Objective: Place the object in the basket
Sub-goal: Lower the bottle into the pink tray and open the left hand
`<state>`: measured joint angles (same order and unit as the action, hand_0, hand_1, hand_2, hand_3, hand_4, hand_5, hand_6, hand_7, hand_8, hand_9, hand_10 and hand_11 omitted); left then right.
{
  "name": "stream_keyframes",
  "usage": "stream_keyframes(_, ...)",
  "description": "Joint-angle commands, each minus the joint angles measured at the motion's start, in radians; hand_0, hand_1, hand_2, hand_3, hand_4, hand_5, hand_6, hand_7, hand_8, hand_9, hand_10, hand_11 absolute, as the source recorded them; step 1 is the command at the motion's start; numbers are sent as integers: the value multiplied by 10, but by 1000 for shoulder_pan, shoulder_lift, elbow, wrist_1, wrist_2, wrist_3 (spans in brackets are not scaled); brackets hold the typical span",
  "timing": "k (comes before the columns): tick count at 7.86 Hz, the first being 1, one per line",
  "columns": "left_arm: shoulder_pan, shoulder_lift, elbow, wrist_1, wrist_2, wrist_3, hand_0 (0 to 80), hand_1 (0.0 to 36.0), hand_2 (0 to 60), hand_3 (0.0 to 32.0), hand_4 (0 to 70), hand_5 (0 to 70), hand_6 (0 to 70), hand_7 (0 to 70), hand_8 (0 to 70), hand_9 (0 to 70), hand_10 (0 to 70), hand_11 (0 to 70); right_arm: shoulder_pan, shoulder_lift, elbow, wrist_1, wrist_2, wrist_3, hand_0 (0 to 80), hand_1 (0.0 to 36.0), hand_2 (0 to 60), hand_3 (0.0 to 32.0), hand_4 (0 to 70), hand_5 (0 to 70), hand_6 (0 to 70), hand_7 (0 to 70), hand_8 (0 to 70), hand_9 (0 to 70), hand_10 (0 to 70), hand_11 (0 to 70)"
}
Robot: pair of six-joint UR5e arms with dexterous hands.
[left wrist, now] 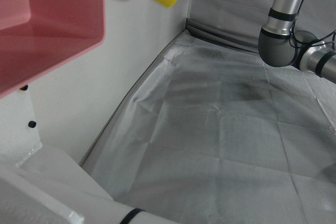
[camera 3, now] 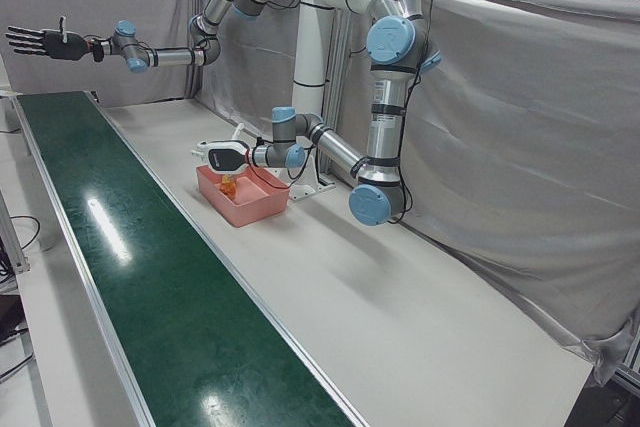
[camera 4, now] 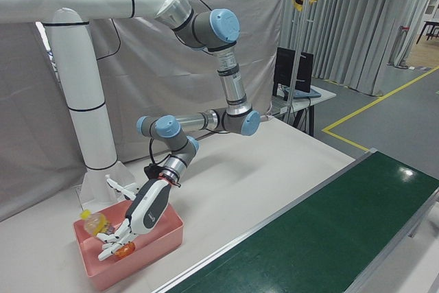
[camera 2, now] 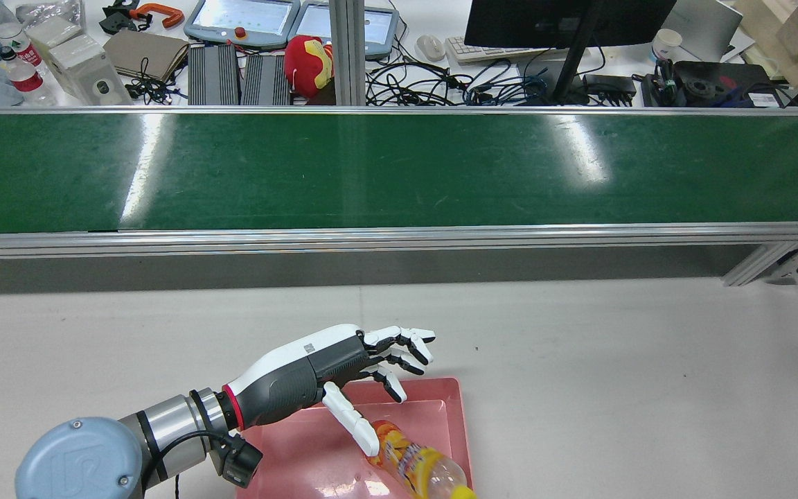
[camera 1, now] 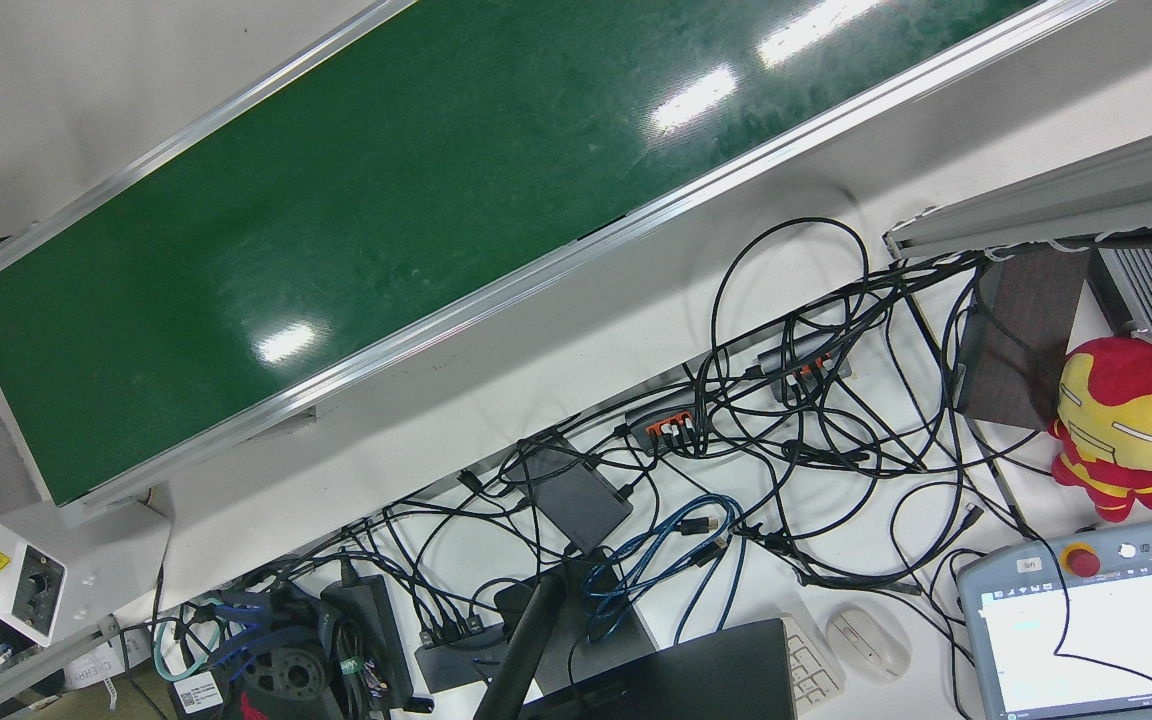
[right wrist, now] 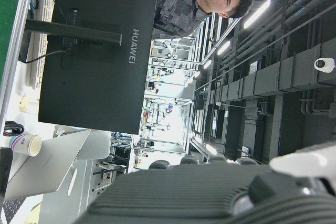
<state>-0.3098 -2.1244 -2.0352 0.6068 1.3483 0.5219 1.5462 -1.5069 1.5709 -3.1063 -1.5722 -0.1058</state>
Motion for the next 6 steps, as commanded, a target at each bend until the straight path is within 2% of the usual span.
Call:
stream_keyframes(1,-11,139,-97,-59,-3,0,362,0,0,0,17,342,8,82,103,145,186,269,0,-1,0,0,0,0,0,0,0,0,0,0,0,0,0,0,0,0)
stream_keyframes(2,-20,139,-103,-59,-4,0,352,0,0,0,7,285,0,22,90,124,147,213,0,-1,0,0,0,0,0,0,0,0,0,0,0,0,0,0,0,0)
stream_keyframes(3,-20,139,-105,-59,-6,0,344,0,0,0,4,244,0,0,80,111,107,154,0,1,0,0,0,0,0,0,0,0,0,0,0,0,0,0,0,0)
stream_keyframes(6,-41,141,-115,-88,-8,-2,383,0,0,0,23,160,0,0,42,68,38,56,0,-1,1,0,0,0,0,0,0,0,0,0,0,0,0,0,0,0)
